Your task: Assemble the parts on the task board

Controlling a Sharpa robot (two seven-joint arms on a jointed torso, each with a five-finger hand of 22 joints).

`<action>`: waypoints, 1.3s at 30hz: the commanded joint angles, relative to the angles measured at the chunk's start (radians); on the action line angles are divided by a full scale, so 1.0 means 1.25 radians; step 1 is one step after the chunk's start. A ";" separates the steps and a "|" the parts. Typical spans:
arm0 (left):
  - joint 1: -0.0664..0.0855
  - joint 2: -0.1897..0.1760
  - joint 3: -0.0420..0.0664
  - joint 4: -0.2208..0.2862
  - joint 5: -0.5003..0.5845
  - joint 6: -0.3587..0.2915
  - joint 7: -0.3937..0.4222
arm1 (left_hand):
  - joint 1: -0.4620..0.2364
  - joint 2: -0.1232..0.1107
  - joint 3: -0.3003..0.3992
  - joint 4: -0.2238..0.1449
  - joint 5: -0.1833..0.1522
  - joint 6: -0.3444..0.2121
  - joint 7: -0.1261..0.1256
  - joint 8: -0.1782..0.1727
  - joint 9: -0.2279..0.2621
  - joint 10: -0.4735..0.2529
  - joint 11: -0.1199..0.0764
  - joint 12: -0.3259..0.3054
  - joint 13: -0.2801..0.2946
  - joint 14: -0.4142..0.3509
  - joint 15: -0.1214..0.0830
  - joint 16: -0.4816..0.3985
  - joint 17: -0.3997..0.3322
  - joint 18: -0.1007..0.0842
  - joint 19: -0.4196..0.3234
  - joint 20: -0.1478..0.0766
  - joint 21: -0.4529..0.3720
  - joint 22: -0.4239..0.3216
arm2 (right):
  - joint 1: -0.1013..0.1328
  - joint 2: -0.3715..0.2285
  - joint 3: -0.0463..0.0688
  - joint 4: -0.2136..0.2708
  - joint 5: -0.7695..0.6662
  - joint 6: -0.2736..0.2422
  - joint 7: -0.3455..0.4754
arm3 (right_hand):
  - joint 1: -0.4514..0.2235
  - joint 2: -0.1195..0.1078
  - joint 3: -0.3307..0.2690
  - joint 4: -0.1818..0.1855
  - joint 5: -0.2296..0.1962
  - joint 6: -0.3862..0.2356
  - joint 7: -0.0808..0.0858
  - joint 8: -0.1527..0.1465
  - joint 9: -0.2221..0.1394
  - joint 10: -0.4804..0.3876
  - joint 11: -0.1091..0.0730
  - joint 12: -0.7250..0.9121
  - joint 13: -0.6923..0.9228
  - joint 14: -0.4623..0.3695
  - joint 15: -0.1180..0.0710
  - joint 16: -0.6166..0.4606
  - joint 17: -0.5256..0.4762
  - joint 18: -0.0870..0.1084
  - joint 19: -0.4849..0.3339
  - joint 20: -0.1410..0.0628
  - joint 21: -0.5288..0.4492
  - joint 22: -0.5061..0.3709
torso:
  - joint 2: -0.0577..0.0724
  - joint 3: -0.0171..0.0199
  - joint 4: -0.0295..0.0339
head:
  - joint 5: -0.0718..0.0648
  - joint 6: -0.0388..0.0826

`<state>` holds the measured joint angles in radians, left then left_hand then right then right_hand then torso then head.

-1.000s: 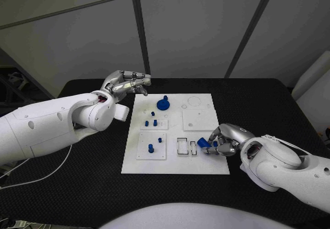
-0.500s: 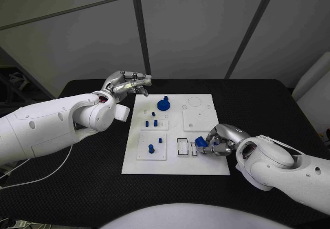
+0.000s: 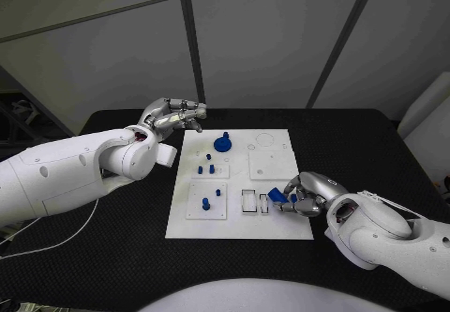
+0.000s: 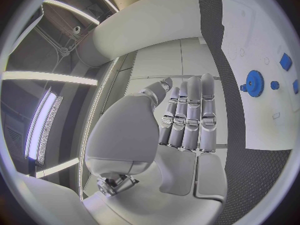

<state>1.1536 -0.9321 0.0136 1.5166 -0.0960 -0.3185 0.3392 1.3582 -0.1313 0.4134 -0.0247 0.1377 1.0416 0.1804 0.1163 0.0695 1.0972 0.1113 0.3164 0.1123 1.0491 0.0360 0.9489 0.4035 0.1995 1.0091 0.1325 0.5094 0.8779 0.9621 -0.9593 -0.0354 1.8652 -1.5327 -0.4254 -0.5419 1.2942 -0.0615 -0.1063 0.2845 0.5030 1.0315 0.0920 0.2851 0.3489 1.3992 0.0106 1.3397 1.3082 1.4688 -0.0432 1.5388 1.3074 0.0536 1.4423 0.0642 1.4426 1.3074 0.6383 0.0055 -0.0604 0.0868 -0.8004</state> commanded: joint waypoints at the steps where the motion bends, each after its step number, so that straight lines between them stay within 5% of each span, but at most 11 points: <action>1: 0.001 0.003 0.000 -0.001 0.002 0.011 0.002 | -0.001 0.005 -0.004 0.000 0.005 -0.007 0.000 -0.001 0.000 -0.005 -0.002 0.003 0.001 -0.002 0.002 -0.004 -0.001 -0.015 -0.001 0.005 -0.004 -0.001 | 0.002 -0.006 0.001 0.021 0.013 -0.071 0.000 | 0.007 0.006 -0.006 0.000 0.007 0.005 -0.004 0.004 0.007 0.007 0.001 0.003 0.009 0.072 -0.007 0.006 0.168 -0.008 0.005 -0.001 0.006 0.070 | 0.000 0.0001 0.0011 | -0.002 0.002; 9: 0.000 0.005 0.000 -0.002 0.002 0.013 0.001 | -0.001 0.005 -0.004 0.000 0.005 -0.007 0.000 -0.001 0.000 -0.005 -0.002 0.003 0.001 -0.002 0.002 -0.004 -0.001 -0.015 -0.001 0.005 -0.004 -0.001 | 0.002 0.004 0.002 0.032 0.027 -0.066 0.008 | 0.001 0.012 -0.011 0.003 0.018 0.007 -0.006 0.009 0.014 0.010 -0.001 0.004 0.013 0.073 -0.008 0.007 0.171 -0.009 0.007 -0.003 0.008 0.075 | 0.001 -0.0002 0.0019 | -0.001 0.005; 20: 0.000 0.005 -0.001 -0.001 0.002 0.014 0.001 | -0.001 0.005 -0.004 0.000 0.005 -0.007 0.000 -0.001 0.000 -0.005 -0.002 0.003 0.001 -0.002 0.002 -0.004 -0.001 -0.015 -0.001 0.005 -0.004 -0.001 | 0.002 0.060 0.002 0.009 0.046 -0.025 0.014 | -0.072 0.033 -0.049 0.006 -0.011 0.017 -0.014 0.022 0.041 0.015 -0.007 0.000 0.018 0.073 -0.013 0.007 0.171 -0.009 0.008 -0.007 0.009 0.076 | 0.002 -0.0004 0.0019 | 0.002 0.004; 39: 0.000 0.004 -0.001 0.001 0.002 0.015 -0.001 | -0.001 0.005 -0.004 0.000 0.005 -0.007 0.000 -0.001 0.000 -0.005 -0.002 0.003 0.001 -0.002 0.002 -0.004 -0.001 -0.015 -0.001 0.005 -0.004 -0.001 | 0.003 0.110 0.003 -0.033 0.053 0.009 0.005 | -0.097 0.044 -0.067 0.006 -0.024 0.024 -0.021 0.034 0.061 0.010 -0.013 -0.013 0.011 0.073 -0.018 0.007 0.171 -0.009 0.007 -0.011 0.008 0.076 | 0.001 -0.0006 0.0012 | 0.006 0.000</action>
<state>1.1525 -0.9272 0.0123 1.5160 -0.0954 -0.3112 0.3367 1.3582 -0.1313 0.4134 -0.0247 0.1377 1.0416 0.1804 0.1163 0.0695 1.0972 0.1113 0.3164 0.1119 1.0491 0.0359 0.9490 0.4036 0.1996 1.0091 0.1326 0.5094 0.8773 0.9637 -0.8231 -0.0326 1.8253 -1.4708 -0.4273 -0.5362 1.1831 -0.0084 -0.1845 0.2937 0.4789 1.0549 0.0686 0.3220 0.4245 1.4170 0.0000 1.3268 1.3079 1.4670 -0.0593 1.5427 1.3079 0.0540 1.4495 0.0569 1.4505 1.3073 0.6401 0.0047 -0.0587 0.0942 -0.8001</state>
